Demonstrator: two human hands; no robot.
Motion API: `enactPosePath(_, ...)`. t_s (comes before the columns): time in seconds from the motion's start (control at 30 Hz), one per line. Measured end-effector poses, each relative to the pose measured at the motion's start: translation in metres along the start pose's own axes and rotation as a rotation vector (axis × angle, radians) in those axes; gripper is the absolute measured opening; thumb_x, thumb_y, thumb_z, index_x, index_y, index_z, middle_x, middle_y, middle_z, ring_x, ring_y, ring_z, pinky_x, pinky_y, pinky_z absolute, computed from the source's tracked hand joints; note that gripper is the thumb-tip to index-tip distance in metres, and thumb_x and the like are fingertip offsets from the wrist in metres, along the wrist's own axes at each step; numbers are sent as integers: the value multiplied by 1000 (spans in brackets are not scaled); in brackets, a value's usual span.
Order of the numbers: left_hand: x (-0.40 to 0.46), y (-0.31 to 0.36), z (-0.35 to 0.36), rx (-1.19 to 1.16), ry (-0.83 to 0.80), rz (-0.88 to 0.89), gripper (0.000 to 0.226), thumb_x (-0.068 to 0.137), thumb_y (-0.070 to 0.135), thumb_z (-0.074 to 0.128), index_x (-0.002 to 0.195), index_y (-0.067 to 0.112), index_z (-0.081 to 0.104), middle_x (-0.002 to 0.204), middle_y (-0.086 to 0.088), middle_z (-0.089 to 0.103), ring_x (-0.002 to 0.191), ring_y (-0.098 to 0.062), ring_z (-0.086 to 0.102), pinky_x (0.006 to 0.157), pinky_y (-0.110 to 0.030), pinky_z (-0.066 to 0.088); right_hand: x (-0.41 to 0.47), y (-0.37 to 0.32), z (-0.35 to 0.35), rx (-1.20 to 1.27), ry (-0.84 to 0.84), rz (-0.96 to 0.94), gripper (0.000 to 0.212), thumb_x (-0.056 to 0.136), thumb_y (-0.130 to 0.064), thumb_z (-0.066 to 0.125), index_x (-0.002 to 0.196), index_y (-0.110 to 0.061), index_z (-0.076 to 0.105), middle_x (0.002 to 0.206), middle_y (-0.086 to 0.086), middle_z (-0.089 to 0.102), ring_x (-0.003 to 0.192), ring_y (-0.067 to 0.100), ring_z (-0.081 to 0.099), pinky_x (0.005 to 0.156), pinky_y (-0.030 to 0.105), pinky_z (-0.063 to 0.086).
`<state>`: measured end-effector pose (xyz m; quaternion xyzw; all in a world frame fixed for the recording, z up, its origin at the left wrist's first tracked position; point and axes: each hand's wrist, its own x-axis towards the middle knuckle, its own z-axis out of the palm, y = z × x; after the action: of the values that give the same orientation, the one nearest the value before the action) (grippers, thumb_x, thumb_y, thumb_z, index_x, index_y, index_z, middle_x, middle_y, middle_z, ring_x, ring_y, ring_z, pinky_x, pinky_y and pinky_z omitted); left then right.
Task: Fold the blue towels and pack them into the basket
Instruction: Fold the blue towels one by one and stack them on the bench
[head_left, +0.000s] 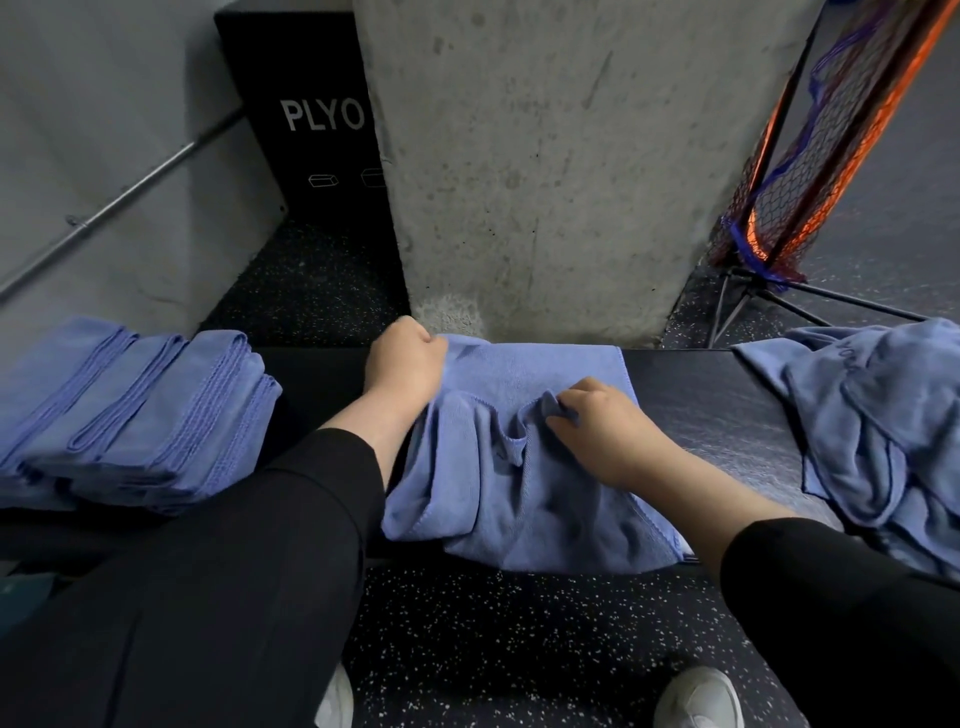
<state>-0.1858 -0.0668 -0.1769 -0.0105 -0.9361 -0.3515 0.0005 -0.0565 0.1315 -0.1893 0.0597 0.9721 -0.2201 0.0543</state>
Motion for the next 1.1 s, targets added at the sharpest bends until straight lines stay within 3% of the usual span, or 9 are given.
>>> enactPosePath(0.2, 3, -45, -16, 253, 21, 40, 23, 102, 19, 54, 124, 17, 56, 119, -11, 57, 97, -29, 57, 77, -38, 45, 1, -4, -1, -4, 33, 13, 39, 102, -30, 47, 65, -26, 37, 104, 6, 55, 95, 32, 55, 86, 43, 49)
enactPosePath(0.3, -4, -42, -23, 235, 134, 224, 18, 102, 30, 52, 104, 17, 64, 107, -6, 60, 90, -28, 59, 75, -40, 48, 2, -3, -2, 1, 50, 52, 39, 103, -29, 45, 65, -24, 36, 88, 1, 50, 85, 31, 53, 72, 37, 42)
enactPosePath(0.4, -12, -28, -21, 176, -176, 372, 39, 96, 49, 58, 76, 17, 64, 79, 2, 60, 73, -20, 58, 66, -35, 46, 4, -1, -6, 55, 127, 104, 36, 103, -28, 43, 68, -21, 38, 73, -3, 47, 75, 27, 46, 65, 34, 30)
enactPosePath(0.5, -23, -27, -9, 437, -407, 446, 41, 85, 64, 61, 84, 23, 66, 92, 8, 56, 88, -18, 58, 83, -38, 49, 6, 6, -9, 80, 236, 115, 32, 104, -25, 42, 73, -14, 44, 79, 0, 47, 77, 27, 45, 68, 34, 30)
enactPosePath(0.6, -30, -29, -6, 485, -405, 466, 28, 92, 52, 63, 101, 26, 63, 107, 8, 47, 107, -16, 47, 94, -39, 39, 4, 12, -12, 60, 213, 143, 31, 105, -25, 41, 78, -10, 47, 77, 1, 48, 78, 29, 46, 68, 36, 32)
enactPosePath(0.7, -35, -29, -11, 481, -401, 460, 18, 97, 46, 58, 93, 27, 58, 109, 10, 45, 107, -14, 44, 88, -38, 32, 2, 15, -17, 34, 173, 162, 30, 105, -24, 38, 81, -9, 47, 78, 6, 53, 78, 31, 48, 68, 36, 32)
enactPosePath(0.87, -52, -36, -28, 470, -438, 432, 30, 96, 39, 55, 72, 30, 42, 97, 9, 51, 93, -18, 50, 85, -37, 35, -17, 7, -25, -65, 76, 155, 31, 103, -22, 37, 73, -15, 38, 85, 17, 59, 80, 34, 49, 67, 36, 32)
enactPosePath(0.97, -69, -40, -43, 423, -517, 446, 36, 94, 40, 59, 66, 27, 40, 78, 7, 50, 77, -17, 50, 70, -34, 37, -40, -3, -29, -191, -24, 106, 32, 103, -24, 38, 73, -13, 40, 93, 20, 62, 83, 35, 52, 69, 37, 36)
enactPosePath(1.1, -85, -45, -65, 398, -630, 427, 34, 89, 37, 64, 65, 25, 43, 64, 8, 48, 62, -10, 41, 60, -33, 33, -66, -2, -30, -177, -51, 91, 35, 98, -27, 44, 66, -12, 42, 72, 10, 53, 78, 34, 51, 64, 37, 35)
